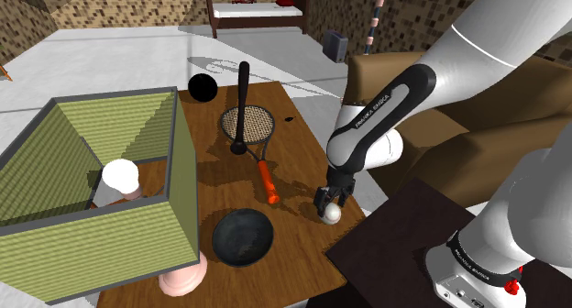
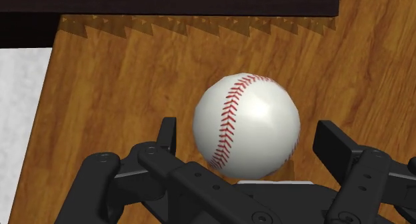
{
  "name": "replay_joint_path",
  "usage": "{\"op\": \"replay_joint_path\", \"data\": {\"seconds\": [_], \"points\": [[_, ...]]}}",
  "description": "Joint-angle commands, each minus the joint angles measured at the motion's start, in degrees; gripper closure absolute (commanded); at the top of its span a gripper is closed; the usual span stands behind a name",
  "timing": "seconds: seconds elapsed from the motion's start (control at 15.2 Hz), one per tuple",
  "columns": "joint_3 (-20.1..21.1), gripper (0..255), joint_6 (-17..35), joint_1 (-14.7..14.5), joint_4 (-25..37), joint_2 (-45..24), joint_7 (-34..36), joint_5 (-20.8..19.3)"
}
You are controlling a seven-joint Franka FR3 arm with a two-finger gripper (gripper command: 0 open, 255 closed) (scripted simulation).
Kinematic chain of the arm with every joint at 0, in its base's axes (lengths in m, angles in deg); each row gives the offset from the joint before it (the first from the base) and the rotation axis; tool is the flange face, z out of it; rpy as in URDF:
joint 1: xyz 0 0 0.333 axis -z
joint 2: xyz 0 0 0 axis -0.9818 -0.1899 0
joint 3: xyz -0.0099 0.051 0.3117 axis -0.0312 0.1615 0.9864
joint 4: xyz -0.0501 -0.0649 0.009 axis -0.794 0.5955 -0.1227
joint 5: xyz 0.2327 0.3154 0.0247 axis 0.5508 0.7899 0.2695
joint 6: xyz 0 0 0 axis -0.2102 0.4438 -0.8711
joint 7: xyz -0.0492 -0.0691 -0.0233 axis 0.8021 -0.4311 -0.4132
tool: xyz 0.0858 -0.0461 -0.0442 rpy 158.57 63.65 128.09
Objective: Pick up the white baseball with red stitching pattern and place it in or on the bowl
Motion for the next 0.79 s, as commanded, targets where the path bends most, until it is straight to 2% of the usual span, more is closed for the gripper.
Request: {"op": "replay_joint_path", "data": {"seconds": [0.0, 0.26, 0.33, 0.73], "points": [[0.0, 0, 0.2, 0.0, 0.0, -0.2, -0.1, 0.1], [0.0, 0, 0.1, 0.0, 0.0, -0.2, -0.1, 0.1], [0.0, 255, 0.1, 0.0, 0.0, -0.2, -0.1, 0.1], [0.0, 255, 0.2, 0.0, -0.1, -0.2, -0.2, 0.2]]}}
